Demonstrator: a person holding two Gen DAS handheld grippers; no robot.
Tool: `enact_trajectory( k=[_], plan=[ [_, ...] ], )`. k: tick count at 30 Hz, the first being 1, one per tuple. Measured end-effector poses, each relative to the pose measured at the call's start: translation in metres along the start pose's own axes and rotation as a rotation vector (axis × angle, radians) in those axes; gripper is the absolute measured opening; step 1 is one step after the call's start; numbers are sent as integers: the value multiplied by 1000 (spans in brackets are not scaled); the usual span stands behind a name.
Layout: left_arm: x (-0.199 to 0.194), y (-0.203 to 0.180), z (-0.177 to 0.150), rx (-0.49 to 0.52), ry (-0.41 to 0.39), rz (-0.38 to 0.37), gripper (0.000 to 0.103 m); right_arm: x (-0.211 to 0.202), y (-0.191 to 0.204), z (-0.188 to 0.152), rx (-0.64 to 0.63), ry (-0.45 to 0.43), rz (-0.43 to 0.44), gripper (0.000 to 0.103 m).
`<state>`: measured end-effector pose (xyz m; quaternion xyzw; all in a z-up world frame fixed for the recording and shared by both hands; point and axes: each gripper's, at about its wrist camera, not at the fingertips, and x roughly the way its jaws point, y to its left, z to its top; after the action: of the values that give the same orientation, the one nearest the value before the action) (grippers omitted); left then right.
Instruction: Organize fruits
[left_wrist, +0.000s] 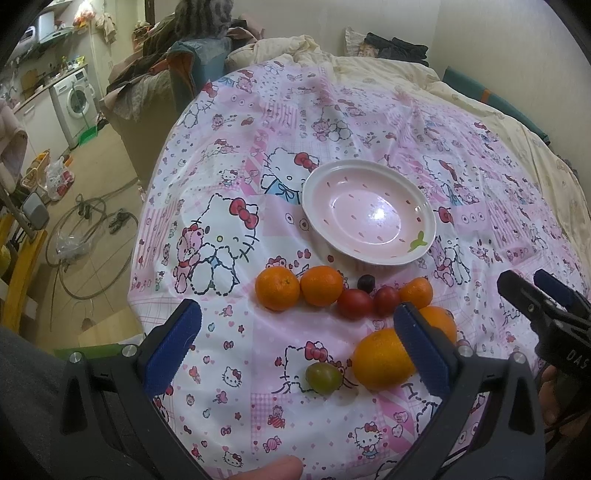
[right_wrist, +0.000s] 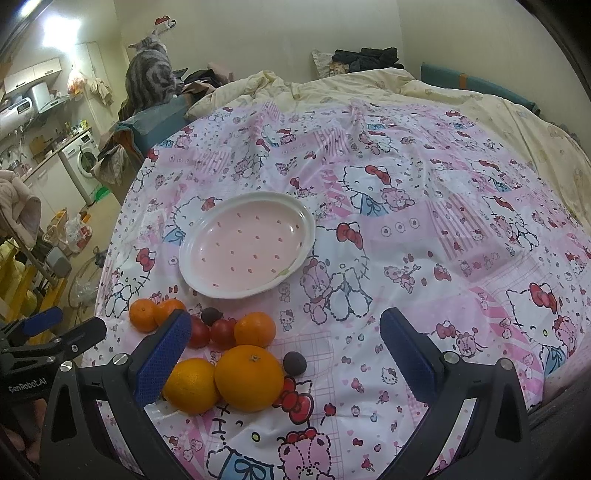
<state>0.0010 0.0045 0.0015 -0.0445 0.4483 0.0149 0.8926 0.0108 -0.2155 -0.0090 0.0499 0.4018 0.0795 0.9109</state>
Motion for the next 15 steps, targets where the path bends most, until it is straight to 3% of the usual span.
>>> enact_trajectory(
  k=[15],
  plan=[
    [0,1,-4,0,-3,5,103,1,-3,0,9,2,-1,103]
  ],
)
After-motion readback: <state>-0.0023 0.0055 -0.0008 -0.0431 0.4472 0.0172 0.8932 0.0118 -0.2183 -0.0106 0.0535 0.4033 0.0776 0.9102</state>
